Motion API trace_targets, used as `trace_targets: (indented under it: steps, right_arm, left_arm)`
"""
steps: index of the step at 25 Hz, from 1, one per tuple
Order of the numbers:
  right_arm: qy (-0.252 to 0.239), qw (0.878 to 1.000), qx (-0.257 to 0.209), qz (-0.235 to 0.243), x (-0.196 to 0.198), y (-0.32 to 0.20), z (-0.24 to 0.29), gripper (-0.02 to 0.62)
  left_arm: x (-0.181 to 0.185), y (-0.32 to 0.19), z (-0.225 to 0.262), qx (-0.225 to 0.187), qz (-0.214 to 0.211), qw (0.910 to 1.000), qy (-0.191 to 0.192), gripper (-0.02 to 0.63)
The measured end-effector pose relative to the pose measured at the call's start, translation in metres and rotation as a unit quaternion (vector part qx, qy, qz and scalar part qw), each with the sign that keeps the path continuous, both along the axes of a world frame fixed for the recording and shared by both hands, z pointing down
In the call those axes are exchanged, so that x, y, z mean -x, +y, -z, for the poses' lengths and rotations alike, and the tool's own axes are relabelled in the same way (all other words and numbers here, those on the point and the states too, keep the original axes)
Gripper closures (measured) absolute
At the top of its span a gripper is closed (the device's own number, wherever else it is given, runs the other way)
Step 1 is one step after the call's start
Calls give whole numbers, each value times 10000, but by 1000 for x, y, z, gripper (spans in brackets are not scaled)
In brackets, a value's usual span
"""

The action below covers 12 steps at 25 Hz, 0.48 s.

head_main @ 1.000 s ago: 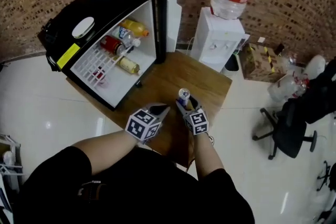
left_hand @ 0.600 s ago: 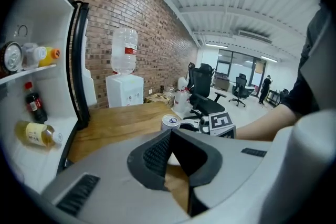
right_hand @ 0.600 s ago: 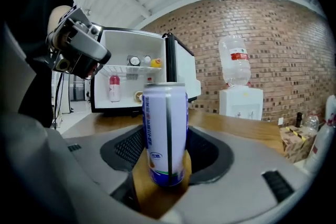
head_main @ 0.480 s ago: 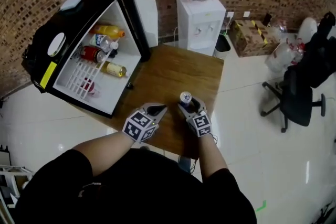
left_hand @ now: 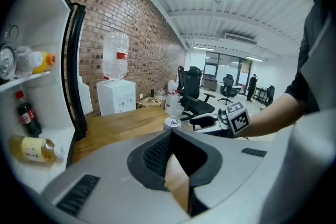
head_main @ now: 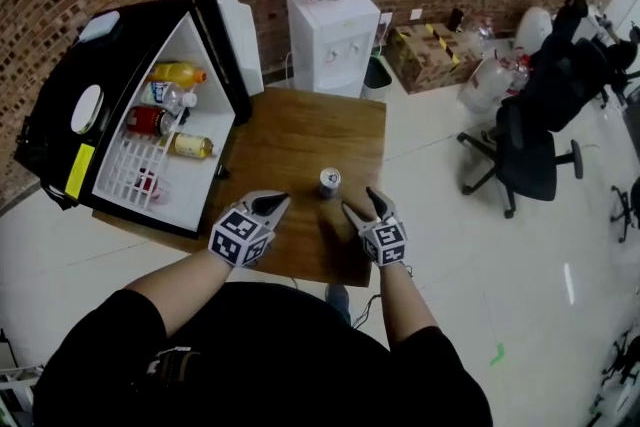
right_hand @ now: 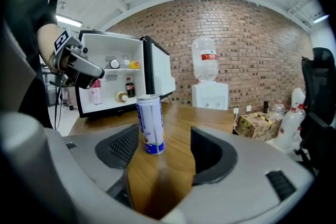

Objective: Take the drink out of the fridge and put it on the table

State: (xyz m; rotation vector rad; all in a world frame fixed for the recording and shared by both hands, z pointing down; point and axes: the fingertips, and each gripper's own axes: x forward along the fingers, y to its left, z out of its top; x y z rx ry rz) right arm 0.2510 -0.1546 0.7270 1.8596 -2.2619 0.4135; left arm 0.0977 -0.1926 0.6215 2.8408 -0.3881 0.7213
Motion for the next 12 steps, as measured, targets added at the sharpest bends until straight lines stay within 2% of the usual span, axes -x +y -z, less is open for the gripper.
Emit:
trace_targets:
  steps: [3,4,5,9,10,11,12]
  right_arm:
    - [-119,9998,28,-133,2,33,34,329]
    - [-138,9998,-4,-115,5,44,50,383]
    - [-159,9998,-37,-64,11,54,66,410]
    - [-341,9986,-152,371,38,87,124,486]
    - [-410,9979,-172,481,45,93,137,527]
    - [-462,9970,-177,593,51,99,149,529]
    - [-475,9962,-169,712,56,104,159,564]
  left_arm:
    - [16,11,23,-209,-390,9990,80,609]
    - [20,16,32,-278,-524,9981,136,609]
    - [24,21,41,-337,-629,9973,198,609]
    - [46,41,74,-447,-819,9940,563,609]
    - [52,44,81,-464,-828,9935,627,609]
    - [58,47,88,-478,-818,9932,680,609]
    - [63,49,95,-492,-789,9929,740,609]
